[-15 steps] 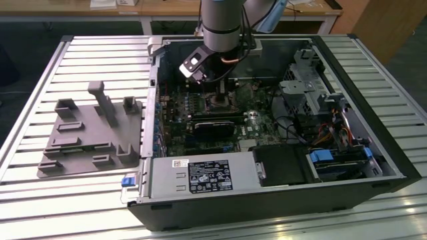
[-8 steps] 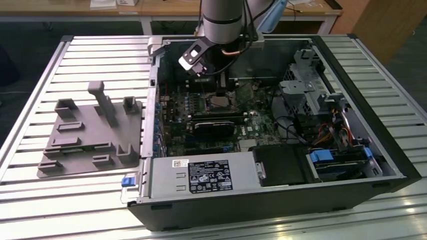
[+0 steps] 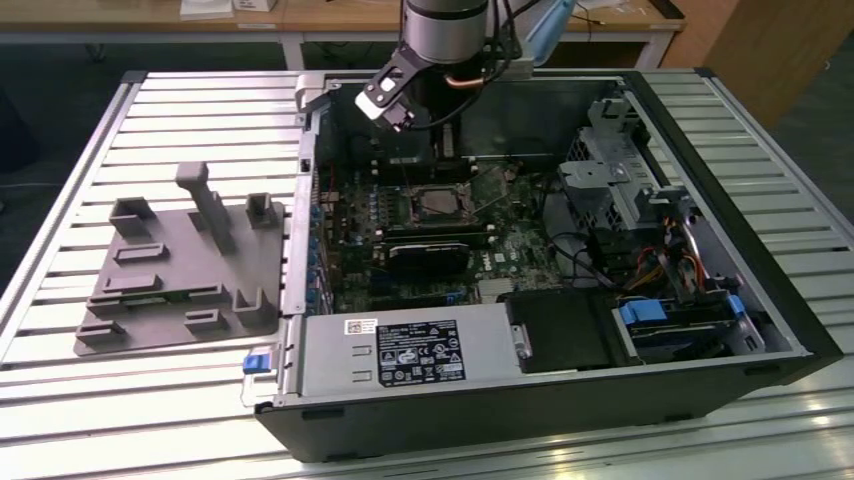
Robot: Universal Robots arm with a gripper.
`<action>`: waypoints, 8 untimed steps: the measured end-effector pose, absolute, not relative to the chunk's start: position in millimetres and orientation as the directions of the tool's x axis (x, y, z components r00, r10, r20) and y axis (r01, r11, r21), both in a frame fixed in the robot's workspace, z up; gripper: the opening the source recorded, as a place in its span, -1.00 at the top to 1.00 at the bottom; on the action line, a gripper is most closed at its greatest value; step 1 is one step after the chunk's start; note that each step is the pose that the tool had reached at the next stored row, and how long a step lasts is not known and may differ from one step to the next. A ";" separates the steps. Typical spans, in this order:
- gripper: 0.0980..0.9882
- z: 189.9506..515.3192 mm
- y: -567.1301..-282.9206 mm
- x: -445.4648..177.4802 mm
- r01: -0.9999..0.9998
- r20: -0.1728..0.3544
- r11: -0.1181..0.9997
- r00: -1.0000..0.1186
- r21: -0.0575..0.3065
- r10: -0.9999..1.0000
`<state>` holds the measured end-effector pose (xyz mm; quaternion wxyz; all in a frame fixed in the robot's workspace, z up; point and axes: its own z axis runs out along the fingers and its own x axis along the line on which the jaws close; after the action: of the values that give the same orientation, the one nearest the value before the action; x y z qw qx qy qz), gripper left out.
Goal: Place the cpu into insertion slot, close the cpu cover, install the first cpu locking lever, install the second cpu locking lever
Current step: 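Place the cpu into insertion slot, then close the cpu cover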
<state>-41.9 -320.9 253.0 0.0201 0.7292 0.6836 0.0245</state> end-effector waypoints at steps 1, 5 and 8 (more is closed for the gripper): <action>0.99 255.2 -320.9 -41.9 0.996 0.008 -0.065 0.064 0.063 0.998; 0.99 257.4 -320.8 -41.9 0.996 0.008 -0.065 0.064 0.063 0.998; 0.99 257.5 -320.9 -41.9 0.996 0.008 -0.065 0.064 0.063 0.998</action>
<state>-41.9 -320.9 257.5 0.0202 0.7292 0.6836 0.0244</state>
